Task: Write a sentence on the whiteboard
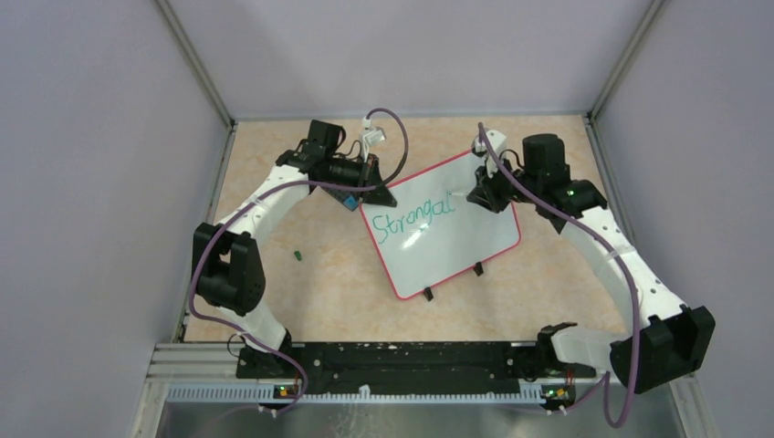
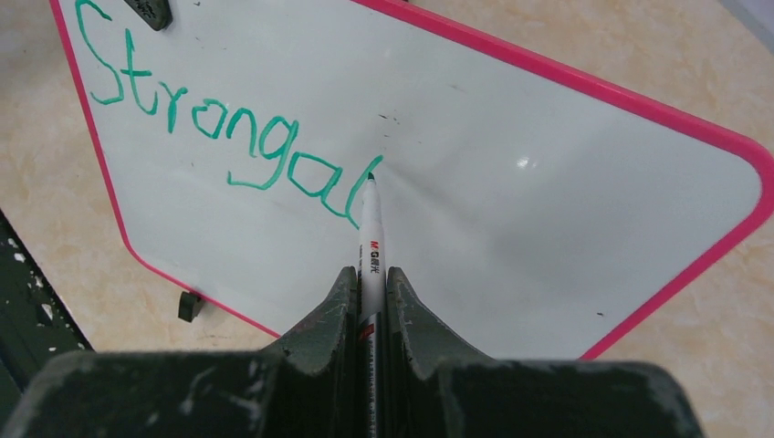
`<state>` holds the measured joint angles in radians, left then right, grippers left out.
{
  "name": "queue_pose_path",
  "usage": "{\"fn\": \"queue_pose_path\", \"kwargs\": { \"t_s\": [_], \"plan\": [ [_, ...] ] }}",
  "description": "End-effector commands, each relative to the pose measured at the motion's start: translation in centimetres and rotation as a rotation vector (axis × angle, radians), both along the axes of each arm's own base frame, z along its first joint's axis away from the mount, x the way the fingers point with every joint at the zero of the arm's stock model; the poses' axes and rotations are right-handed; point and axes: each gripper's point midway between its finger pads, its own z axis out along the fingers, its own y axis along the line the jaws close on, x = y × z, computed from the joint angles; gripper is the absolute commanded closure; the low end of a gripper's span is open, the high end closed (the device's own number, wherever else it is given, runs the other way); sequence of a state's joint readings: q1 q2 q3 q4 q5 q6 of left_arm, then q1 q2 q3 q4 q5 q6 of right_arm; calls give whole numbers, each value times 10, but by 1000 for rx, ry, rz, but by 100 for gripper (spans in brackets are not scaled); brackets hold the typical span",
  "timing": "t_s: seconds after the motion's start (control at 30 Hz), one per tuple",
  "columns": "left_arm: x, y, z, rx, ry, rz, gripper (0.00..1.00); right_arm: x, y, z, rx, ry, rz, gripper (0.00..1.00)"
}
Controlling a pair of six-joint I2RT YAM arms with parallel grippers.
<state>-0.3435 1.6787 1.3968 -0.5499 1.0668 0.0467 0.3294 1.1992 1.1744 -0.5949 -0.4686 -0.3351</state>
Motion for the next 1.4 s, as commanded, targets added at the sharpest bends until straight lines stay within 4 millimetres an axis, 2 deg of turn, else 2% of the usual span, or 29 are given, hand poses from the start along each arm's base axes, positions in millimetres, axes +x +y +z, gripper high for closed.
{"fn": "queue_pose_path", "kwargs": {
  "t_s": [0.0,0.23,0.4,0.7,0.9,1.07,1.37],
  "plan": [
    [-19,-16,-7,-14,18,-95,100,1,18,12,29,-17,39,100],
    [-20,-15,-8,-12,15,-96,100,4,26,3,25,-7,38,100],
    [-20,-15,-8,-12,16,-96,100,10,25,3,24,-20,17,100],
    [-19,-15,-9,-10,17,-95,100,16,12,-11,-37,-22,-19,100],
    [-19,-15,-9,-8,18,-93,100,19,-5,-14,-54,-21,-53,100],
    [-18,-15,-9,-7,17,-93,100,18,-12,-18,-67,-16,-63,100],
    [-17,-15,-11,0,17,-88,100,20,-16,-11,-68,-30,-78,100]
  ]
}}
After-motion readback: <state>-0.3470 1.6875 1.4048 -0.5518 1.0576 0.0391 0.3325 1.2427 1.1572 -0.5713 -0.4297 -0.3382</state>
